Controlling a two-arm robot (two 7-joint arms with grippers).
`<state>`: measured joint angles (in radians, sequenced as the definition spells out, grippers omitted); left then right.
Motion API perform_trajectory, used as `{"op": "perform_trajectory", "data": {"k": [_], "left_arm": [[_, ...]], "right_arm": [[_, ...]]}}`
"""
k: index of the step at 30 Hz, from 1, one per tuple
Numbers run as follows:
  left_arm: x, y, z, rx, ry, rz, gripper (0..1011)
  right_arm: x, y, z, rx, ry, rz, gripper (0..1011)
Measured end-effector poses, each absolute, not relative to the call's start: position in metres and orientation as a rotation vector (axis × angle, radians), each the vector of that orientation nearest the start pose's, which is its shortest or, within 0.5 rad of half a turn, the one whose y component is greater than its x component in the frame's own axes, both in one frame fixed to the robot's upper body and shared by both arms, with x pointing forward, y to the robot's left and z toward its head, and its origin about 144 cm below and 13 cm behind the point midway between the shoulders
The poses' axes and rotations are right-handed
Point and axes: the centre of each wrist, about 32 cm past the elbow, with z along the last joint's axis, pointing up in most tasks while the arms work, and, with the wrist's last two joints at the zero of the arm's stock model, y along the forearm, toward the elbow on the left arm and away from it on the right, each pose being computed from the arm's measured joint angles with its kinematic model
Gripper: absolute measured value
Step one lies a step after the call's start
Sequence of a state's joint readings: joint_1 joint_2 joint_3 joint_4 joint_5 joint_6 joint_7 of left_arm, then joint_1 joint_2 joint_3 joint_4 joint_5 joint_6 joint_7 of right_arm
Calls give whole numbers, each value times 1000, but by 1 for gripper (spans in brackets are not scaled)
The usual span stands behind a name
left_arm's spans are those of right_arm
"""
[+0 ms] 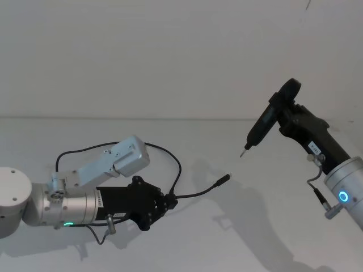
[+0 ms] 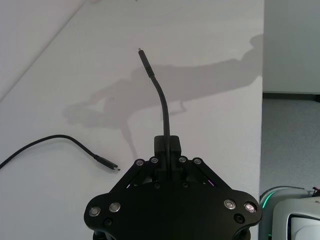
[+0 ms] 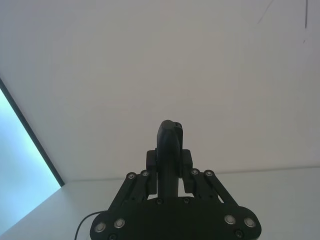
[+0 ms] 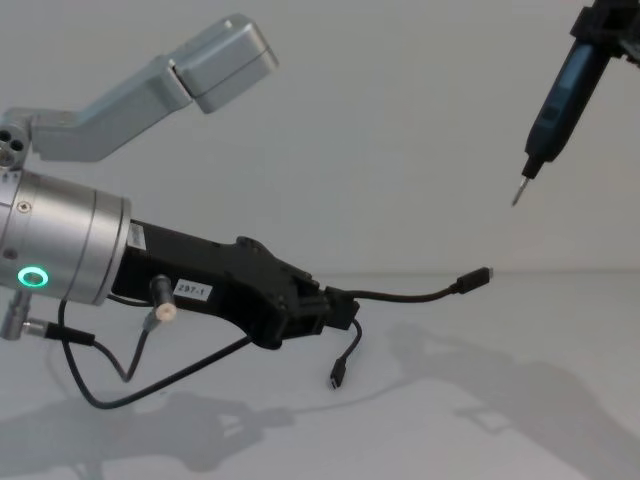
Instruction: Pick up the data cable with the one hand.
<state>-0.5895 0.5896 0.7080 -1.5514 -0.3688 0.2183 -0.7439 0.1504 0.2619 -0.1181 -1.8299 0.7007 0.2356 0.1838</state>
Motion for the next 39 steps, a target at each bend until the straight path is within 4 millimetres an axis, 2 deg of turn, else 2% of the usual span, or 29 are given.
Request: {"op": "perform_trajectory", "data": {"k": [24, 39], "left_arm": [[546, 223, 1270, 394, -203, 325, 38], [546, 223, 1270, 394, -204, 324, 38]], "right_arm": [[483, -240, 1252, 345, 231, -1065, 279], [487, -239, 1248, 342, 235, -1078, 279]]}}
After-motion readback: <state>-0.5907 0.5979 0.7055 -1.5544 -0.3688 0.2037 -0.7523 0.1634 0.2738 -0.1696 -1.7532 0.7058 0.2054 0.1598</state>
